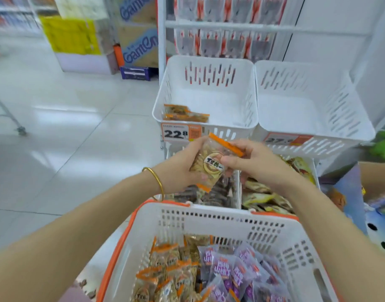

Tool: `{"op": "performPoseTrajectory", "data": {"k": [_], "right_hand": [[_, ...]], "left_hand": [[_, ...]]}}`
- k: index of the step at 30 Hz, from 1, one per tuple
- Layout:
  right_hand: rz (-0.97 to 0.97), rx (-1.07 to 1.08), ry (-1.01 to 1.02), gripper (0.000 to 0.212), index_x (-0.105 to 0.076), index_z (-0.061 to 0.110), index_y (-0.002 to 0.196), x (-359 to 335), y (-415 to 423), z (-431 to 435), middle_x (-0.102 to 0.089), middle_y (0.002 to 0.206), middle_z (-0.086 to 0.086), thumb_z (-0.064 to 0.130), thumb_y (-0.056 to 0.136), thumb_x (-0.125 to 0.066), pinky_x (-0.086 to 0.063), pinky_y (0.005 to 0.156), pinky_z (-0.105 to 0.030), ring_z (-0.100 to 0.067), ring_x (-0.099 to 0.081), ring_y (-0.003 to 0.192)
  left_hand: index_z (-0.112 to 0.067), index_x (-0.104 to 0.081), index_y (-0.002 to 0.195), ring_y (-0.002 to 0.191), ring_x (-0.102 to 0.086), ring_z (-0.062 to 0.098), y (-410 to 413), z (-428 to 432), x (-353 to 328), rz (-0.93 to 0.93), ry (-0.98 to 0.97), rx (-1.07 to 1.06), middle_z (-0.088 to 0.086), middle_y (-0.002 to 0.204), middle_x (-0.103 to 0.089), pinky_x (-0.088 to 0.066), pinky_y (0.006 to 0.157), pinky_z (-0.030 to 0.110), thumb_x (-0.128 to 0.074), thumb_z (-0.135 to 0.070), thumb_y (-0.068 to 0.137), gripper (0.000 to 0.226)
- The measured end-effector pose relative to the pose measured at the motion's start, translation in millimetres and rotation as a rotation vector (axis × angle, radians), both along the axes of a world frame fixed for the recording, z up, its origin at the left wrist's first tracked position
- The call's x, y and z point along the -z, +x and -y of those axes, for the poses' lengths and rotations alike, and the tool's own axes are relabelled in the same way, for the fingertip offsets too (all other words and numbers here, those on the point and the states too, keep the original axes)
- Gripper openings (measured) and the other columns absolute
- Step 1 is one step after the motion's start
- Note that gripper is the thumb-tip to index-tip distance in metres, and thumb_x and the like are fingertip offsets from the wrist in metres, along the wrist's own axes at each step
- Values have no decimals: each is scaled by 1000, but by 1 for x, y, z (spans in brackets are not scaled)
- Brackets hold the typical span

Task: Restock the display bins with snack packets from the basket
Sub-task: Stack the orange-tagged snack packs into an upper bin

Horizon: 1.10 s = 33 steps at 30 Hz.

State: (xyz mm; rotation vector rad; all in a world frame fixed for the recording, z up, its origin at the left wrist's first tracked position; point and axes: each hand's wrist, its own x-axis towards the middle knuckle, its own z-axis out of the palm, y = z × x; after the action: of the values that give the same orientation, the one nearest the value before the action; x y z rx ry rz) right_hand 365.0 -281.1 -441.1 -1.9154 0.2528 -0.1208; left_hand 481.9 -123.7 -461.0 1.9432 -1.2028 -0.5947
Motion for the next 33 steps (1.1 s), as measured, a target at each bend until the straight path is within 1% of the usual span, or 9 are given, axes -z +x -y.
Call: {"op": "performPoseTrajectory", "data": {"k": [2, 5, 9, 12, 16, 19, 23, 26, 33], "right_hand": [[72, 33, 39, 12, -64, 16, 94, -18, 27, 8, -69, 76, -8, 7, 85, -65, -47, 41, -23, -16, -66, 59], [218, 200, 6, 14, -67, 14, 94, -45, 68, 23, -70, 76, -3, 4, 86, -64, -51, 45, -24, -15, -68, 58], [357, 431, -260, 13, -65, 24, 94, -54, 139, 48, -68, 81, -1, 13, 87, -63, -56, 59, -35, -20, -68, 71], [306, 485, -561, 17, -69, 29, 101, -44, 194, 58, -69, 91, 3, 25, 87, -61, -53, 75, -41, -22, -66, 89], [133, 495, -839, 21, -67, 27, 110, -28, 235, 62, -68, 108, 2, 24, 92, -57, -41, 71, -29, -23, -59, 103], [12, 488, -800, 21, -67, 23, 110, -18, 238, 68, -65, 113, 0, 17, 91, -60, -44, 74, -29, -25, -59, 103], [-112, 276, -568, 16, -62, 14, 106, -2, 228, 67, -66, 103, -11, 15, 90, -61, -56, 78, -44, -28, -67, 88], [-223, 217, -437, 26, -59, 15, 113, -10, 221, 69, -61, 105, -8, 5, 89, -56, -57, 73, -39, -24, -65, 90], [-75, 177, -761, 33, -63, 15, 115, -1, 215, 64, -63, 115, -9, -2, 90, -50, -52, 82, -38, -25, -57, 100]], "left_hand": [[-16, -19, 145, 101, -55, 9, 18, 9, -13, 68, -88, -69, -5, 118, -52, -45, 85, 17, -68, -8, 82, 81], [-14, -24, 145, 113, -47, 11, 49, 17, -24, 236, -249, -288, -1, 126, -47, -38, 97, 16, -70, -16, 81, 79], [-10, -30, 143, 139, -19, 24, 98, 15, -17, 580, -93, -524, 11, 148, -28, -14, 113, 31, -62, -26, 87, 66], [-10, -28, 144, 144, -8, 27, 118, 13, 0, 589, -23, -487, 14, 154, -18, -8, 118, 37, -56, -34, 90, 65], [-13, -25, 146, 145, -3, 24, 126, 14, 13, 612, -6, -448, 11, 156, -13, -5, 118, 35, -26, -63, 82, 81], [-16, -28, 144, 145, -2, 23, 129, 19, 14, 632, -24, -442, 10, 156, -14, -6, 118, 38, -17, -64, 76, 84], [-16, -27, 145, 145, 2, 21, 125, 27, 15, 626, -34, -424, 10, 157, -11, -5, 119, 40, -28, -56, 84, 73], [-16, -28, 145, 145, 2, 21, 125, 29, 16, 612, -51, -427, 10, 157, -11, -5, 119, 39, -30, -53, 84, 71], [-18, -27, 145, 145, 3, 19, 123, 28, 16, 588, -57, -413, 8, 157, -11, -2, 117, 34, -29, -53, 84, 71]]}}
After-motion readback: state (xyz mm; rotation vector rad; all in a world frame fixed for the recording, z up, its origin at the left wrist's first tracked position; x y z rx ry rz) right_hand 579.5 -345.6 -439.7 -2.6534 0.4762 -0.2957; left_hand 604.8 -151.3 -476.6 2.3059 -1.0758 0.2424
